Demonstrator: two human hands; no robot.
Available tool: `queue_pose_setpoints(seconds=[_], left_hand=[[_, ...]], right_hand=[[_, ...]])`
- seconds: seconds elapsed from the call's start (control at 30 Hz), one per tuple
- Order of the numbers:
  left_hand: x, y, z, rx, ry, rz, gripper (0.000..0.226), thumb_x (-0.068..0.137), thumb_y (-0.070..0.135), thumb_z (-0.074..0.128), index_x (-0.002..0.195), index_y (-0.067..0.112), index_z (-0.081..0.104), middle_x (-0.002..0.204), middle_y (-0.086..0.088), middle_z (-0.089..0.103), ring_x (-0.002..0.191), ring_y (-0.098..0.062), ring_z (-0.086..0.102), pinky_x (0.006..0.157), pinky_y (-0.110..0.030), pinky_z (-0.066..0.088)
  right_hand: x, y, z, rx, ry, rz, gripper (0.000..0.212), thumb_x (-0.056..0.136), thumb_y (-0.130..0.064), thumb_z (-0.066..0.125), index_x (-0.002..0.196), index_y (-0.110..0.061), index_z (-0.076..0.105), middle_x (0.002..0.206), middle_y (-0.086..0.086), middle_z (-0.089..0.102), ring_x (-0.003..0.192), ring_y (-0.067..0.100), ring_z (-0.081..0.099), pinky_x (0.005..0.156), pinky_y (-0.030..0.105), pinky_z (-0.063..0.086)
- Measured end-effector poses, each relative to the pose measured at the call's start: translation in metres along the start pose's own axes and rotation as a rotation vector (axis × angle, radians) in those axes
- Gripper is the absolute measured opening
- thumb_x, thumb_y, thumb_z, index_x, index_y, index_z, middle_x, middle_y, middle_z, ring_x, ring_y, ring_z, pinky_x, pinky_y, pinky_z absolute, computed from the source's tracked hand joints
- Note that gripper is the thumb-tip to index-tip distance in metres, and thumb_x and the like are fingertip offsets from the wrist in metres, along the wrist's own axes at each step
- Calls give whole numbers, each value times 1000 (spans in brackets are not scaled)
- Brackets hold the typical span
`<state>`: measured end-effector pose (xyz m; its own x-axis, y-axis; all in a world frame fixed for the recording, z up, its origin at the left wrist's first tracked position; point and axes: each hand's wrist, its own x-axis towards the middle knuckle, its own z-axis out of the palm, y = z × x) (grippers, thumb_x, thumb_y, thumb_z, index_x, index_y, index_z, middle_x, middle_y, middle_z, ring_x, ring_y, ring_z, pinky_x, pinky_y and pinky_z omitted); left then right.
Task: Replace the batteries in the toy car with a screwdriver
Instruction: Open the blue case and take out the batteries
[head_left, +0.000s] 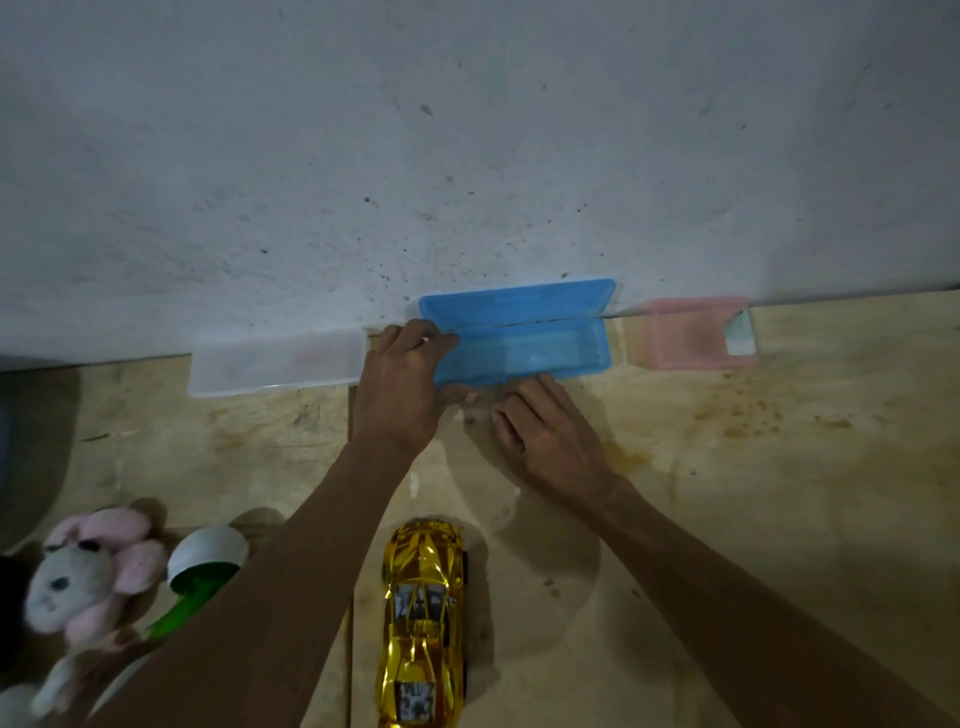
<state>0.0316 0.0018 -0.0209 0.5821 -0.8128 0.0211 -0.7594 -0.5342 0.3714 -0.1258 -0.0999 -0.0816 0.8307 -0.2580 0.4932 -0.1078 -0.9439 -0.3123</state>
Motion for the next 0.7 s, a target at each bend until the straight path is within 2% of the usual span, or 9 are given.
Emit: queue_pose_setpoints(seconds=[0.1, 0.27, 0.47, 0.7], left_hand=[[0, 0, 0, 6, -3, 0, 66, 69, 35, 89, 126, 10, 68, 122, -10, 63, 110, -34, 55, 91, -48, 51], [0, 0, 0, 17, -16, 4, 64, 70, 35, 88, 126, 11, 68, 122, -9, 63, 111, -33, 55, 91, -47, 51], [0, 0, -1, 32, -12, 6, 63, 71, 36, 87, 126, 11, 68, 122, -8, 63, 111, -32, 55, 92, -48, 51], [-2, -3, 0, 46, 8, 25, 55, 74, 36, 86, 120, 11, 71, 123, -10, 65, 111, -34, 57, 90, -50, 52]], right_hand=[[2, -3, -3, 22, 11, -54, 22, 98, -13, 62, 82, -1, 69, 81, 13, 65, 79, 28, 58, 78, 41, 52], [4, -2, -6, 109, -8, -88, 17, 99, -12, 62, 90, -1, 71, 87, 13, 67, 78, 31, 61, 75, 42, 52], [4, -3, -7, 136, 4, -40, 17, 98, -14, 63, 94, -1, 73, 94, 13, 69, 82, 30, 63, 77, 40, 53], [2, -3, -22, 143, 68, 80, 18, 93, -17, 70, 89, 0, 72, 94, 14, 66, 87, 29, 62, 81, 39, 51]])
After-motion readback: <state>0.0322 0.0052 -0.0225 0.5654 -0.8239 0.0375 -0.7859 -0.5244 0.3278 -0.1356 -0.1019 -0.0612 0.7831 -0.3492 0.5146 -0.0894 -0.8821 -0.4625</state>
